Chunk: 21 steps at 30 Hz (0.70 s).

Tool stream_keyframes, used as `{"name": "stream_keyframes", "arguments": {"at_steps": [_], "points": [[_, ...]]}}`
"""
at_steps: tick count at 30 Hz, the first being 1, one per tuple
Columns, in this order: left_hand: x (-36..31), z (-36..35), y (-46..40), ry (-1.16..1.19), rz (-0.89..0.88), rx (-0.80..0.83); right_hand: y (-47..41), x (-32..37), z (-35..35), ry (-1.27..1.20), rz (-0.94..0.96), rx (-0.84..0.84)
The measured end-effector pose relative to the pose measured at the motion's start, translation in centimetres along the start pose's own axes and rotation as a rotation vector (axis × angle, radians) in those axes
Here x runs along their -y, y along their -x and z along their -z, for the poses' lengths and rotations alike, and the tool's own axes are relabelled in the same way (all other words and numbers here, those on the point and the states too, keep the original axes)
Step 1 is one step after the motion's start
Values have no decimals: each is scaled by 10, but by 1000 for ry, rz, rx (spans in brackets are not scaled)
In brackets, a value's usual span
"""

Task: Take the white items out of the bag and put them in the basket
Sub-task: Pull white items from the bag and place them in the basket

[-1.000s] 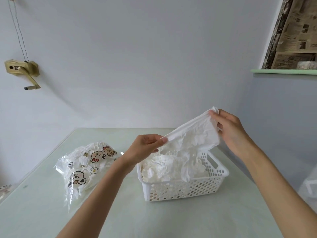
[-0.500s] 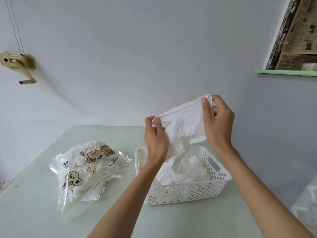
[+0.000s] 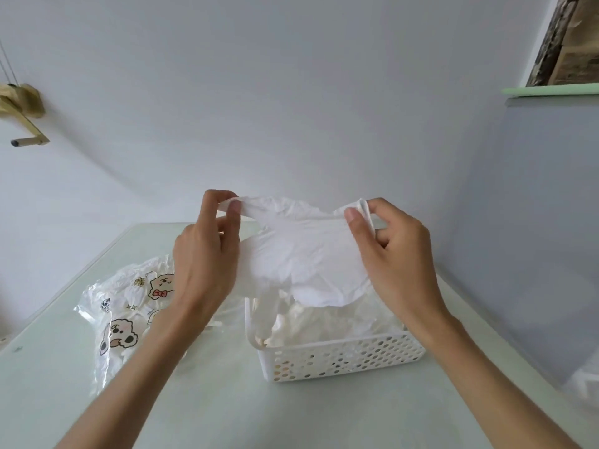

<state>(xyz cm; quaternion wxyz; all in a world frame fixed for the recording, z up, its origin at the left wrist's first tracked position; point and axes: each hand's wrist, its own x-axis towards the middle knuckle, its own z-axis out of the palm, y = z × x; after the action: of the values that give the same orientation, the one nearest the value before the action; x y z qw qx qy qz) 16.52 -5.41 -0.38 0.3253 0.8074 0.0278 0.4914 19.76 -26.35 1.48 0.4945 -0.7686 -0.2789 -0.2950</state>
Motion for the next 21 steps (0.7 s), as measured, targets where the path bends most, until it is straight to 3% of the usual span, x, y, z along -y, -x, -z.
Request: {"name": "stream_keyframes", "arguments": {"at_steps": [5,7,16,21], "points": [[21,-41,-7,-444,46,561,3,-55,-6,272,-347,271],[24,-64,-1,-512,-28,669,8,-79,-8,398,-414,329],[25,-107,8,-711,-298,759,1,-114,1,960,-211,551],[22,-104,5,-694,-275,774,-1,-125,-6,1185,-16,683]]}}
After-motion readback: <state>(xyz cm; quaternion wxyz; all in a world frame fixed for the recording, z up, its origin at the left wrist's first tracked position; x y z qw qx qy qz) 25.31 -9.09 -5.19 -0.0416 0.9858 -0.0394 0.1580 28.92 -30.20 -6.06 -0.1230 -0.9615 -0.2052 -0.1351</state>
